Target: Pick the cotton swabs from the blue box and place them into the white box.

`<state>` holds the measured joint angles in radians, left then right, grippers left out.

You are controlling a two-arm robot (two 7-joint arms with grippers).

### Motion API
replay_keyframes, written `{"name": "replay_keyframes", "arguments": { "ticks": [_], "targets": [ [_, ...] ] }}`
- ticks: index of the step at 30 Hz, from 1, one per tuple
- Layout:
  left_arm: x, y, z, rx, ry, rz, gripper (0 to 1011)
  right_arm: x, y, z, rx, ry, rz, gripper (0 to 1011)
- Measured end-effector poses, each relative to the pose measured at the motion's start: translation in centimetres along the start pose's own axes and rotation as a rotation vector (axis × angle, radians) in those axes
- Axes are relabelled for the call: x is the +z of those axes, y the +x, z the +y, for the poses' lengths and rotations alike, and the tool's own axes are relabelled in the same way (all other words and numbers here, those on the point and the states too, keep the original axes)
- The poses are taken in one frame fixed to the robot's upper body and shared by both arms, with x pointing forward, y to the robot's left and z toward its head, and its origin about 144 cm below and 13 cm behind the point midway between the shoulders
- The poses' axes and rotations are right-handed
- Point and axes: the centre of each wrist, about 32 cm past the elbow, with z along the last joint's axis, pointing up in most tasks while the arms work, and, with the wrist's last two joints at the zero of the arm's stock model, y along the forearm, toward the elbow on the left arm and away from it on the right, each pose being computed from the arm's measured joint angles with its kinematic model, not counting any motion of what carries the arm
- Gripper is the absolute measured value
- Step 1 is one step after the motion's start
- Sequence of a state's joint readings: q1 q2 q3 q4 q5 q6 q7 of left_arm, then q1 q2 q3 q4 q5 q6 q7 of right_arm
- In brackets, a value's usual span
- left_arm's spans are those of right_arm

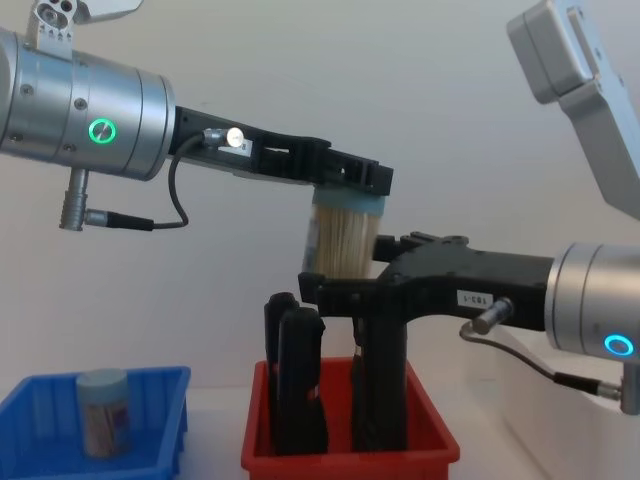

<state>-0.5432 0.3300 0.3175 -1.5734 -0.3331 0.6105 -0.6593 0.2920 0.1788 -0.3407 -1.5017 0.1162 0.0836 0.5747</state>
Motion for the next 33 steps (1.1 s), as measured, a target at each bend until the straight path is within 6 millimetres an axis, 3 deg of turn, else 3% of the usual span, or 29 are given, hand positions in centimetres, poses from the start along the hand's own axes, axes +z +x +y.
{"name": "replay_keyframes", "arguments": {
  "ticks": [15,23,29,33],
  "targets": [
    [0.0,0.0,0.0,0.000,0.000,0.000,659,-0.3,0.1,0.0,-0.047,0.001,0.027,1001],
    [0.0,0.0,0.0,0.001,0.000,0.000,659,-0.7,0.3,0.0,-0.075,0.006,0.060,845],
    [0.0,0.0,0.0,0.002,0.000,0.000,659,-1.1,0.4,0.1,-0.088,0.022,0.092,646],
    [0.0,0.0,0.0,0.003,-0.003,-0.002,659,-1.3,0.5,0.3,-0.089,0.040,0.113,633]
  ]
}}
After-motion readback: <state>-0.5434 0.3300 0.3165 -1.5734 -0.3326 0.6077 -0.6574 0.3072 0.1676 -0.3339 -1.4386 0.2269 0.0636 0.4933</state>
